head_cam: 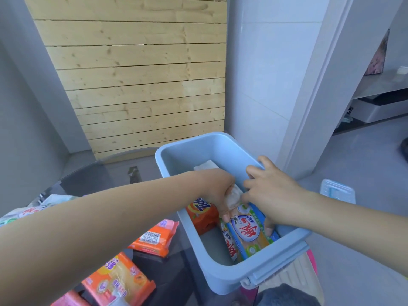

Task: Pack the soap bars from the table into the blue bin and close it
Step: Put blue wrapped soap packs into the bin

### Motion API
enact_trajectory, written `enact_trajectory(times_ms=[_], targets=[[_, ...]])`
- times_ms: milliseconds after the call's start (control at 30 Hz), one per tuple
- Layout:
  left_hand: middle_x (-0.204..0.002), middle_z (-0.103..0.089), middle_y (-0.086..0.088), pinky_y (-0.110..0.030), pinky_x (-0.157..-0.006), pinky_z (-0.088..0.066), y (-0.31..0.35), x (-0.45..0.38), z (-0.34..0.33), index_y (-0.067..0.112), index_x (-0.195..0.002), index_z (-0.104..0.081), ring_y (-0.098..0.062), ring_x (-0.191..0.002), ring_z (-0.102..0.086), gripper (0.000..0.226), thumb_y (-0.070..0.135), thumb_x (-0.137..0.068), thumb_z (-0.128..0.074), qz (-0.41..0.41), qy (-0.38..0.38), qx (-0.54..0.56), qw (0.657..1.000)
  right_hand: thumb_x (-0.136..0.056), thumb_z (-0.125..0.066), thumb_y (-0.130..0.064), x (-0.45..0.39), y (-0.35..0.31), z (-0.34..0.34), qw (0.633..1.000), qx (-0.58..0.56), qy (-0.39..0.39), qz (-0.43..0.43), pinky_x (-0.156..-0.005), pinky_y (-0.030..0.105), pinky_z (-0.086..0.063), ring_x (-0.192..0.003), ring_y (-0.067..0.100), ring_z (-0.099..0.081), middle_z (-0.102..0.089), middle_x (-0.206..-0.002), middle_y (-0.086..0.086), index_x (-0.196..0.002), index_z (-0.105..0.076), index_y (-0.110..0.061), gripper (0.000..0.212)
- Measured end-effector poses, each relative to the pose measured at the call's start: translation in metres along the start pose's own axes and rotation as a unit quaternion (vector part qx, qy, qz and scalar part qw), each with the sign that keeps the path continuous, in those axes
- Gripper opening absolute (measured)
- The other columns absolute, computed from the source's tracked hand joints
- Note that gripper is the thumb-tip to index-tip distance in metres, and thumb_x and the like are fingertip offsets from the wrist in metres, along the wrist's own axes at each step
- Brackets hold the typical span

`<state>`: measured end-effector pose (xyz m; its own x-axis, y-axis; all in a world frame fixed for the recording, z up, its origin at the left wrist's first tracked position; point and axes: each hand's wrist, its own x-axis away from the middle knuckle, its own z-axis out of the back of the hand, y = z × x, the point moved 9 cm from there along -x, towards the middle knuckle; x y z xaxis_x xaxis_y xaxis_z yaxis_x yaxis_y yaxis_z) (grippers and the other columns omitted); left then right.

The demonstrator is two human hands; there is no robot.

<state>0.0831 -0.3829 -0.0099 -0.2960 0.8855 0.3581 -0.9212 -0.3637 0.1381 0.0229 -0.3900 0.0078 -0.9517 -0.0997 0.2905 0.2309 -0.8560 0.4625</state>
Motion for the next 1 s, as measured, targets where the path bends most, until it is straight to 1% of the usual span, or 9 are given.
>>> enact_trajectory(times_ms=[167, 267, 367, 467, 600, 667, 800, 867, 1000], targets=[[-0.092, -0.054, -0.002, -0.030, -0.059, -0.034, -0.001, 0.006, 0.000, 0.011, -0.095, -0.047, -0.020, -0.082, -0.049, 0.060, 0.044, -0.062, -0.084, -0.006, 0.007, 0.001, 1.000, -0.061, -0.070, -0.057, 0.002, 0.010, 0.009, 0.993, -0.086, 0.067, -0.040, -0.102, 0.046, -0.016, -0.110, 0.021, -0.034, -0.057, -0.104, -0.010, -0.105, -0.066, -0.032, 0.051], [-0.097, -0.056, 0.000, -0.031, -0.070, -0.040, -0.007, 0.018, 0.002, 0.009, -0.107, -0.053, -0.020, -0.086, -0.052, 0.061, 0.049, -0.069, -0.078, 0.012, -0.004, 0.073, 0.997, -0.066, -0.071, -0.049, 0.005, 0.023, 0.014, 0.971, -0.190, 0.106, -0.100, -0.104, 0.043, -0.019, -0.115, 0.016, -0.032, -0.053, -0.114, -0.016, -0.108, -0.065, -0.034, 0.045], [-0.099, -0.062, -0.001, -0.032, -0.072, -0.044, -0.017, 0.035, 0.010, 0.011, -0.107, -0.056, -0.021, -0.087, -0.057, 0.050, 0.054, -0.081, -0.063, 0.042, 0.028, 0.097, 0.994, -0.066, -0.071, -0.047, 0.005, 0.026, 0.015, 0.952, -0.248, 0.118, -0.138, -0.081, 0.033, -0.038, -0.114, 0.013, -0.036, -0.055, -0.117, -0.014, -0.113, -0.062, -0.033, 0.049], [-0.100, -0.067, -0.003, -0.035, -0.077, -0.046, -0.029, 0.060, 0.021, 0.013, -0.102, -0.059, -0.023, -0.090, -0.059, 0.037, 0.046, -0.087, -0.055, 0.078, 0.099, 0.058, 0.990, -0.063, -0.071, -0.049, 0.006, 0.028, 0.013, 0.917, -0.328, 0.107, -0.201, -0.070, 0.028, -0.040, -0.108, 0.018, -0.051, -0.051, -0.117, -0.006, -0.122, -0.056, -0.035, 0.062], [-0.082, -0.062, 0.011, -0.035, -0.103, -0.025, -0.052, 0.099, 0.023, 0.020, -0.090, -0.063, -0.014, -0.091, -0.052, 0.028, 0.046, -0.088, -0.054, 0.089, 0.178, 0.076, 0.977, -0.062, -0.073, -0.045, 0.012, 0.015, 0.018, 0.874, -0.410, 0.097, -0.244, -0.087, 0.034, -0.047, -0.113, 0.021, -0.052, -0.045, -0.123, 0.001, -0.127, -0.051, -0.034, 0.071], [-0.095, -0.062, 0.009, -0.031, -0.109, -0.019, -0.064, 0.119, 0.023, 0.019, -0.097, -0.064, -0.014, -0.104, -0.049, 0.026, 0.042, -0.089, -0.056, 0.088, 0.212, 0.117, 0.966, -0.062, -0.073, -0.044, 0.018, 0.003, 0.023, 0.861, -0.430, 0.098, -0.252, -0.087, 0.034, -0.048, -0.112, 0.019, -0.051, -0.042, -0.109, 0.001, -0.126, -0.053, -0.028, 0.069], [-0.119, -0.061, -0.002, -0.018, -0.091, -0.037, -0.070, 0.151, 0.028, 0.016, -0.110, -0.064, -0.016, -0.110, -0.052, 0.026, 0.033, -0.091, -0.058, 0.067, 0.293, 0.191, 0.934, -0.066, -0.069, -0.053, 0.026, -0.025, 0.037, 0.853, -0.451, 0.106, -0.241, -0.093, 0.039, -0.044, -0.127, 0.016, -0.032, -0.046, -0.093, -0.010, -0.132, -0.047, -0.027, 0.074], [-0.122, -0.062, 0.003, -0.008, -0.078, -0.033, -0.071, 0.164, 0.028, 0.019, -0.113, -0.065, -0.010, -0.101, -0.052, 0.025, 0.030, -0.092, -0.058, 0.071, 0.324, 0.217, 0.918, -0.071, -0.065, -0.052, 0.031, -0.030, 0.046, 0.847, -0.454, 0.118, -0.249, -0.099, 0.042, -0.039, -0.130, 0.016, -0.028, -0.057, -0.107, -0.010, -0.129, -0.050, -0.029, 0.065], [-0.123, -0.064, 0.010, -0.019, -0.089, -0.042, -0.072, 0.195, 0.020, 0.027, -0.109, -0.072, -0.003, -0.108, -0.057, 0.024, 0.029, -0.094, -0.053, 0.089, 0.373, 0.284, 0.879, -0.078, -0.060, -0.053, 0.041, -0.039, 0.073, 0.856, -0.422, 0.180, -0.237, -0.113, 0.040, -0.014, -0.131, 0.012, -0.034, -0.056, -0.127, -0.010, -0.121, -0.056, -0.034, 0.047]])
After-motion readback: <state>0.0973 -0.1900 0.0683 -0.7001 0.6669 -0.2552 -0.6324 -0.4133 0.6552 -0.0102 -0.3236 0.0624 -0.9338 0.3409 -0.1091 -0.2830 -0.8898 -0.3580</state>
